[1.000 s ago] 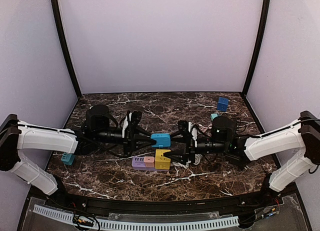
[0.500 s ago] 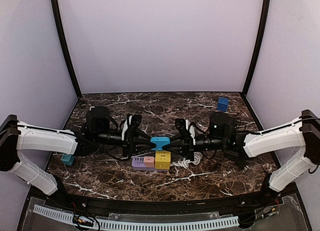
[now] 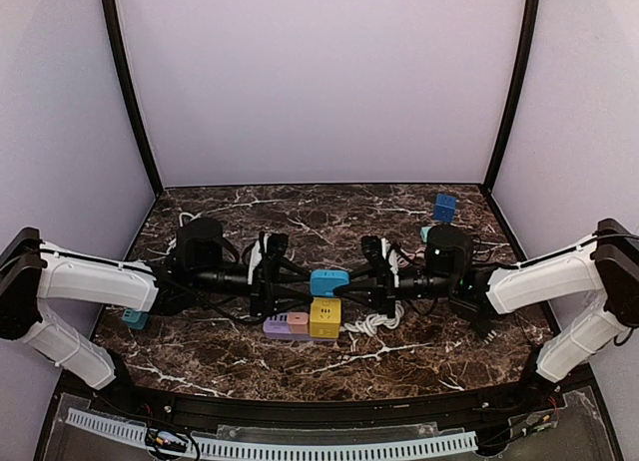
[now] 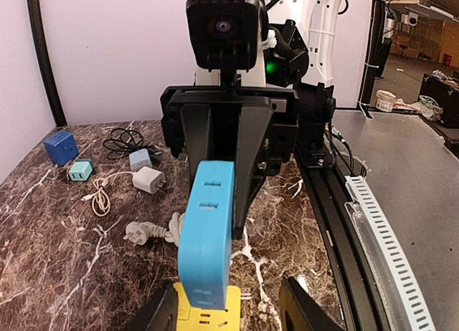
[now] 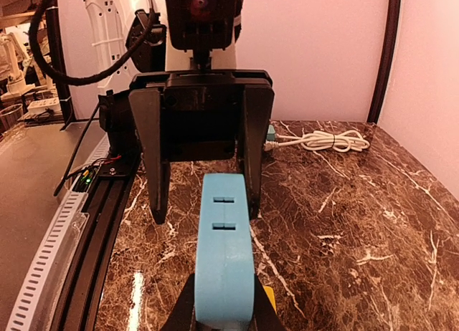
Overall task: Insert the plug
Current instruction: Adjust the plug, then insert the plug into the socket.
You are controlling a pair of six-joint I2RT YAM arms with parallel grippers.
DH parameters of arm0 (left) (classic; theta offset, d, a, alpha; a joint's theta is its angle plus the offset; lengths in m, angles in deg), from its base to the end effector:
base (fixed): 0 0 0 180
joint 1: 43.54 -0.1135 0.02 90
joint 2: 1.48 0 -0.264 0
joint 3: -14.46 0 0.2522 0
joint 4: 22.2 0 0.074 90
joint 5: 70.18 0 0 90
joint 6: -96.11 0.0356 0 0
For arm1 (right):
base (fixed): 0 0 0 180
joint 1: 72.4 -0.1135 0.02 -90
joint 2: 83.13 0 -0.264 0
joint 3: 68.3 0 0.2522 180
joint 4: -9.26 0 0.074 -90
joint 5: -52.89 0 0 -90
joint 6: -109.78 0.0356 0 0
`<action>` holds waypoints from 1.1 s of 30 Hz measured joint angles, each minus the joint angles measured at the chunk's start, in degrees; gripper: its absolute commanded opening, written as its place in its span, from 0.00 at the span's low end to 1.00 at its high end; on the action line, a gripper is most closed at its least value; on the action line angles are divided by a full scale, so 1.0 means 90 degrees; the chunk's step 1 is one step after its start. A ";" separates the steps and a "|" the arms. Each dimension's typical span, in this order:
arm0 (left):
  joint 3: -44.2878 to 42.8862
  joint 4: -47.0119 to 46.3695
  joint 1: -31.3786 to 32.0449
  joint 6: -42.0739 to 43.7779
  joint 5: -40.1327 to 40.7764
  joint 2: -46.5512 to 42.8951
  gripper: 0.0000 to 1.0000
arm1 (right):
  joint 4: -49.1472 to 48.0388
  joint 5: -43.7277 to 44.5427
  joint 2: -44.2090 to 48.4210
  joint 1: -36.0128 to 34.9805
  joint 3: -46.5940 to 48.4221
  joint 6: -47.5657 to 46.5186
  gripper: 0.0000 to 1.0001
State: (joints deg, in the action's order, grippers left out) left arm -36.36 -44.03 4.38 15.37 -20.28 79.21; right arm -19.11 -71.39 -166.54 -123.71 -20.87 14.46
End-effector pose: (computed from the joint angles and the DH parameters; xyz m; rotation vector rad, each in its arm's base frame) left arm 0.1815 -0.2352 0.2343 1.3006 1.2481 -1.0859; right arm 0.1696 0.2438 0.2139 -1.2420 1.3124 1.0917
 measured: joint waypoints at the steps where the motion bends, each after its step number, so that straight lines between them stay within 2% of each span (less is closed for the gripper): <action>1: 0.0049 -0.0058 0.0000 -0.0002 0.0051 -0.0002 0.47 | -0.0068 -0.0053 -0.0022 0.0012 0.0000 -0.0010 0.00; 5: 0.0219 -0.0393 -0.0032 -0.0245 0.0163 0.0109 0.47 | -0.0260 -0.0248 -0.0109 0.0024 0.0007 -0.0153 0.00; 11: 0.0219 -0.2035 -0.0537 -0.0707 -0.0452 0.1343 0.47 | -0.0461 -0.0253 -0.0663 0.0090 0.0216 -0.0206 0.00; 13: 0.0214 -0.2475 -0.0702 -0.0780 -0.0770 0.1710 0.42 | -0.0539 -0.0238 -0.0862 0.0126 0.0284 -0.0165 0.00; 16: 0.0214 -0.2892 -0.0852 -0.0865 -0.1209 0.2028 0.26 | -0.0724 -0.0219 -0.1098 0.0136 0.0347 -0.0117 0.00; 18: 0.0223 -0.3092 -0.0894 -0.0903 -0.1401 0.2108 0.19 | -0.0896 -0.0204 -0.1219 0.0143 0.0364 -0.0053 0.00; 23: 0.0231 -0.3519 -0.0896 -0.1010 -0.1542 0.2154 0.13 | -0.0998 -0.0231 -0.1304 0.0153 0.0418 0.0112 0.00; 25: 0.0231 -0.3653 -0.0908 -0.1005 -0.1569 0.2217 0.03 | -0.0945 -0.0226 -0.1304 0.0160 0.0452 0.0185 0.00; 33: 0.0228 -0.3611 -0.0814 -0.1078 -0.1523 0.2307 0.01 | -0.0831 -0.0226 -0.1251 0.0163 0.0374 0.0352 0.00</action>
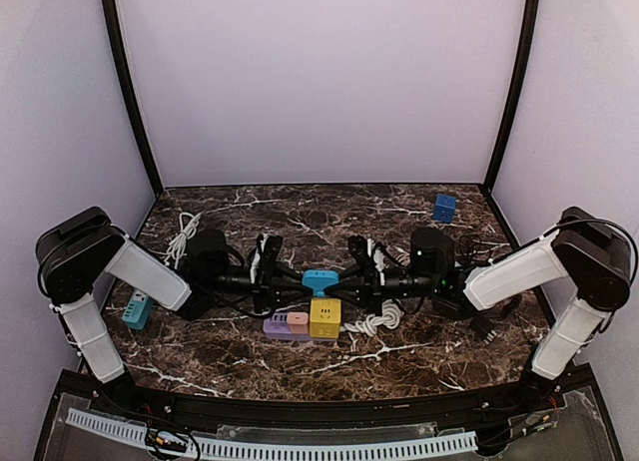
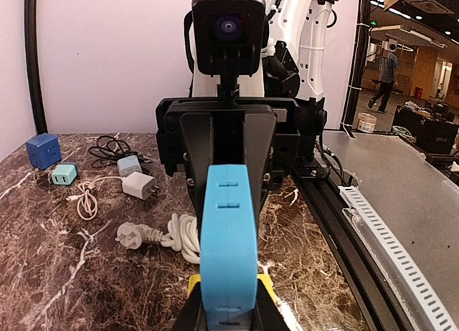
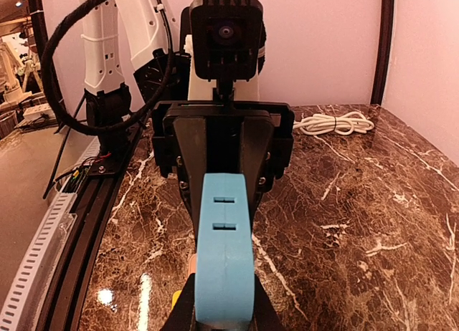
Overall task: Insert the plug
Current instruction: Insert the plug into the socket.
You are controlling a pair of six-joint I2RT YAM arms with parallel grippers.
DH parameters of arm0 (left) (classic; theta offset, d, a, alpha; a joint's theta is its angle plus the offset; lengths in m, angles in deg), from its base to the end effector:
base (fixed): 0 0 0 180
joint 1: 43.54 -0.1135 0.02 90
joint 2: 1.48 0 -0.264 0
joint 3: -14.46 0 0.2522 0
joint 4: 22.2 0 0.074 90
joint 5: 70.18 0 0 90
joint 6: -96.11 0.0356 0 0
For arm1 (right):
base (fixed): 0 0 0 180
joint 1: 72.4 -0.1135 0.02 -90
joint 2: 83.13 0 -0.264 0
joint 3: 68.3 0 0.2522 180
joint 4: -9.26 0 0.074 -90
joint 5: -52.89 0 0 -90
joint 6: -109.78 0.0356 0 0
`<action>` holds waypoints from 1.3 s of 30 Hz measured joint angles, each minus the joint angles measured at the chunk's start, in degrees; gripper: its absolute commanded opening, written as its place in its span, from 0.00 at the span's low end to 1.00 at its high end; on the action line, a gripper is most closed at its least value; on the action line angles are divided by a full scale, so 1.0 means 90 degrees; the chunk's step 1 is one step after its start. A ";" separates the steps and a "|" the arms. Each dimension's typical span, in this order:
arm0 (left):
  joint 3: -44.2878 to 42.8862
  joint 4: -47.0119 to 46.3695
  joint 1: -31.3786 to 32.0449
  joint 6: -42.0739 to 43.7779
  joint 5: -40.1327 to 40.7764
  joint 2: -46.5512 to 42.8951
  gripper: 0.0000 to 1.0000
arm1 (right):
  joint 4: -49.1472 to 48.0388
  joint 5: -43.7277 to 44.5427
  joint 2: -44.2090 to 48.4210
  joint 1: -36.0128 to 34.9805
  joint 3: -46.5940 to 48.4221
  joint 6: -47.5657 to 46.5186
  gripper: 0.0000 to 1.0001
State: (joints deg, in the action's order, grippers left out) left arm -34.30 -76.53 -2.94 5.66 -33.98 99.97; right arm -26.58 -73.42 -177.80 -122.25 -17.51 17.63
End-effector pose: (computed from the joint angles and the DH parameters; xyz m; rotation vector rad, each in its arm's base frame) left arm 0.2245 -0.2302 0.1744 1.2593 1.1482 -1.2628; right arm 0.1934 0.2620 0.1874 -1.2181 1.3576 1.1422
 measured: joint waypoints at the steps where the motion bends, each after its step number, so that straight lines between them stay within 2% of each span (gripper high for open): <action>1: 0.0000 0.0029 0.0029 -0.0007 0.0029 0.0000 0.01 | -0.0005 0.0000 0.0015 0.0000 -0.0032 0.0036 0.00; 13: 0.0000 0.0673 0.0410 -0.0012 0.0636 -0.0012 0.01 | 0.0000 -0.0138 0.0046 0.0068 -0.0364 0.0333 0.00; 39: -0.0017 0.1297 0.0369 0.0270 0.0699 -0.0119 0.01 | -0.0634 -0.0311 -0.0483 0.0100 -0.0362 0.0583 0.00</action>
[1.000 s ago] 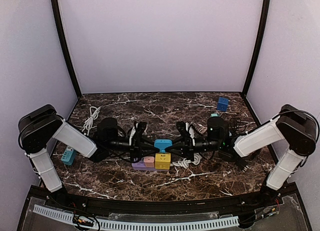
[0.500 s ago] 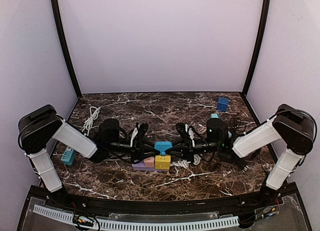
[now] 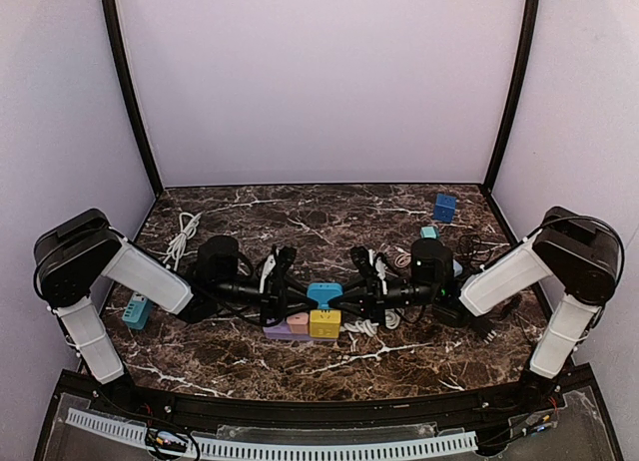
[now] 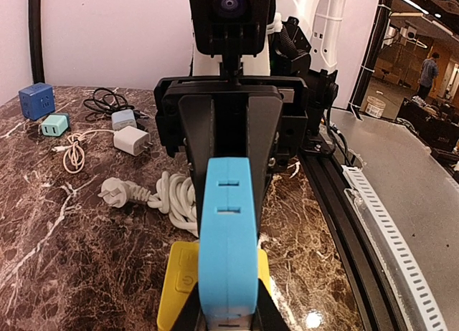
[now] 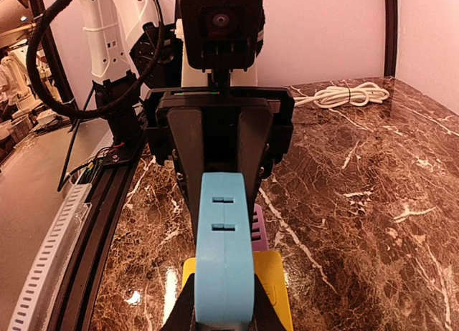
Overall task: Insert the plug
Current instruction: Insert the plug into the socket.
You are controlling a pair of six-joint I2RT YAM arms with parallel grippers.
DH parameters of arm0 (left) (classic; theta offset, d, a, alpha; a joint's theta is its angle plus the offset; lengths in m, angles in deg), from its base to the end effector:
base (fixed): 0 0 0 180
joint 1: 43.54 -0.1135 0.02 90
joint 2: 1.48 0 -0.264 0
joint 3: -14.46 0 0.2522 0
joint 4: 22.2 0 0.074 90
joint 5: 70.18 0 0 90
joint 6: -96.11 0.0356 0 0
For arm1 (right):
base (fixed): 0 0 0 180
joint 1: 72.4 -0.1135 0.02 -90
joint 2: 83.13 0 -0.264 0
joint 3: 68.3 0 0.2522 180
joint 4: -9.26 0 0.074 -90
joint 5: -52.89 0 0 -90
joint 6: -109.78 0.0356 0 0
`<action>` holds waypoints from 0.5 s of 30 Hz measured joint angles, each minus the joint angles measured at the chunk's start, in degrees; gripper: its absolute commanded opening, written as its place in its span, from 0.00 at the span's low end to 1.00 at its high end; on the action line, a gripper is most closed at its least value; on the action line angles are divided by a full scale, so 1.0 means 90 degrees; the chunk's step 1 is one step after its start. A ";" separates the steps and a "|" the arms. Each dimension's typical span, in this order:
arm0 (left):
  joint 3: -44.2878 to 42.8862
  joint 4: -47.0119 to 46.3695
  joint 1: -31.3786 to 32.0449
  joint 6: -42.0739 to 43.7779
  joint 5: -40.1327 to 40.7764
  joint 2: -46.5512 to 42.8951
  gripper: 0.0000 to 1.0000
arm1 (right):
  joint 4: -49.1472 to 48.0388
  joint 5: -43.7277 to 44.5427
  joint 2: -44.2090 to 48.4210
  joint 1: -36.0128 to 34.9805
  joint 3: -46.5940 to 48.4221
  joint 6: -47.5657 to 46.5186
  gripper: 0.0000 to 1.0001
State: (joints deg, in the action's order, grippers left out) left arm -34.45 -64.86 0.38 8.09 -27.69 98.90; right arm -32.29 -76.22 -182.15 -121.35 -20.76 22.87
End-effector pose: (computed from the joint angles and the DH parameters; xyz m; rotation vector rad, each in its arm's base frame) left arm 0.2134 -0.2420 0.1609 1.2688 1.3317 -1.2351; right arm 0.1923 0.2550 0.1594 -1.1949 1.4471 1.2368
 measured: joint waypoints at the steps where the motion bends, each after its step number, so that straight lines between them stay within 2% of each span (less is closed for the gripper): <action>1: -0.0005 0.0010 -0.0005 0.0012 -0.0002 0.0000 0.01 | -0.0002 0.0002 0.0000 0.0000 0.0000 0.0002 0.00; 8: -0.0049 0.0107 -0.0005 0.0131 -0.0010 0.0002 0.01 | -0.0053 0.0039 0.0000 0.0000 -0.0041 -0.0027 0.00; 15: -0.0182 0.0311 -0.0005 0.0724 -0.0022 0.0066 0.01 | -0.0272 0.0175 0.0000 -0.0002 -0.0197 -0.0384 0.00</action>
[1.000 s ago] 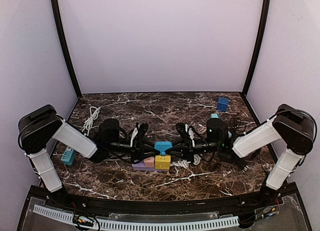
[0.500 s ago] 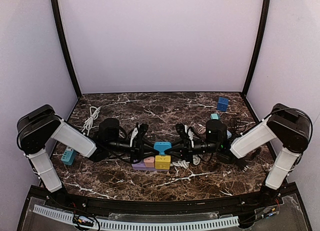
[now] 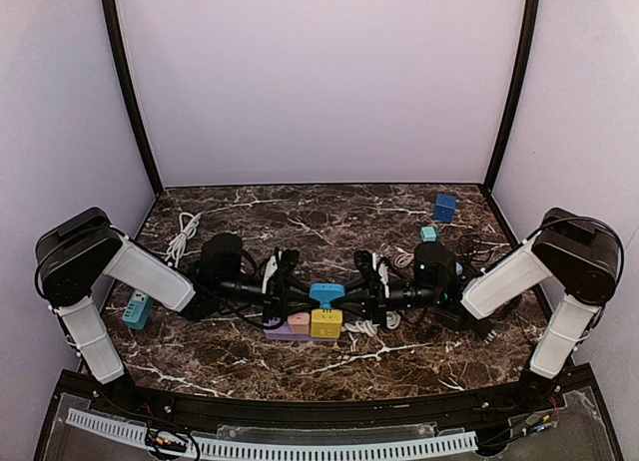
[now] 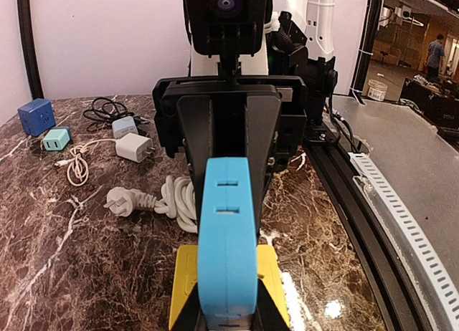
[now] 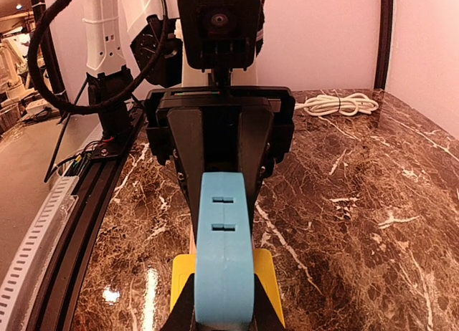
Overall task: Insert the plug
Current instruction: Insert the plug into the socket.
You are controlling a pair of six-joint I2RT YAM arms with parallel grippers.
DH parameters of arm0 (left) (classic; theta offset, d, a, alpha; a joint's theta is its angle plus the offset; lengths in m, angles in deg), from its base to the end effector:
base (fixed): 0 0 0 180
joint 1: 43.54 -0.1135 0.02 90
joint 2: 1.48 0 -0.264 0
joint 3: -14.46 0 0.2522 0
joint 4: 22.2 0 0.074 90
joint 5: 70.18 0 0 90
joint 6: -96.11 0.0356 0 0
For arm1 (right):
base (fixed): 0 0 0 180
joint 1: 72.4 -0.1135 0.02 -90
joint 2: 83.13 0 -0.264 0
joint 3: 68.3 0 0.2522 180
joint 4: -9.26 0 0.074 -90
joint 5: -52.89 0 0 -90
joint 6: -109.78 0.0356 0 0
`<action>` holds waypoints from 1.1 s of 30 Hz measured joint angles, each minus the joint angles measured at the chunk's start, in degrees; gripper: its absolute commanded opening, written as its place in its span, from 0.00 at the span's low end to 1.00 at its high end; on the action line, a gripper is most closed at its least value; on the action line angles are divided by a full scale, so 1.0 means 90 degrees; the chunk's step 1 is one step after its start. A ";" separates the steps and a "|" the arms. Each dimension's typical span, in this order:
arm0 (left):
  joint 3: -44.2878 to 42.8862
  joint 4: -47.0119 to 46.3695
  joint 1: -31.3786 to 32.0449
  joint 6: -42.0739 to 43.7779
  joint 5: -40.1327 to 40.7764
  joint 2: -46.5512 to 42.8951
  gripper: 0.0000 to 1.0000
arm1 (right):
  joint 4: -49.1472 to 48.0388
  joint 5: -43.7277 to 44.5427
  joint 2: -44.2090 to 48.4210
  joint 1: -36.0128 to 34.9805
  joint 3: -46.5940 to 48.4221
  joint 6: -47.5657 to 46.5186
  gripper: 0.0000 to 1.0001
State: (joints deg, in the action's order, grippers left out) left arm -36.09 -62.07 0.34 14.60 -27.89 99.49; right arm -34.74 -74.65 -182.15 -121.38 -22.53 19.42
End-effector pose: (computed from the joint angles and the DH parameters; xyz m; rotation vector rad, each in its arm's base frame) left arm 0.2176 -0.2458 0.1604 1.3336 1.2717 -1.1655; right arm 0.1892 0.2505 0.1557 -1.2084 1.4005 1.1724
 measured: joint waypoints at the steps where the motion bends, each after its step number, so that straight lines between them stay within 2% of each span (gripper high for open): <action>1: -0.0022 0.0029 0.0000 0.0068 -0.0012 0.0007 0.01 | -0.0039 0.0010 0.0000 -0.0005 -0.0027 -0.0034 0.00; 11: -0.0170 0.0529 -0.0036 0.0639 -0.0083 -0.0005 0.01 | 0.0250 0.0007 0.0005 -0.0005 0.0063 -0.0498 0.00; 17: -0.0287 0.1154 -0.0070 0.1032 -0.0058 -0.0165 0.01 | 0.0733 -0.0051 0.0056 -0.0005 0.0260 -0.0797 0.00; 33: -0.0743 0.2596 -0.0109 0.2064 -0.0257 -0.0323 0.01 | 0.1115 0.0061 0.0131 -0.0095 0.0284 -0.1285 0.00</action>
State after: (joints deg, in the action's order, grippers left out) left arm -42.78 -38.70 -0.64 33.18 -30.20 96.58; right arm -24.70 -74.10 -180.97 -122.23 -19.98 7.86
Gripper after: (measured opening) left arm 0.160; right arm 0.134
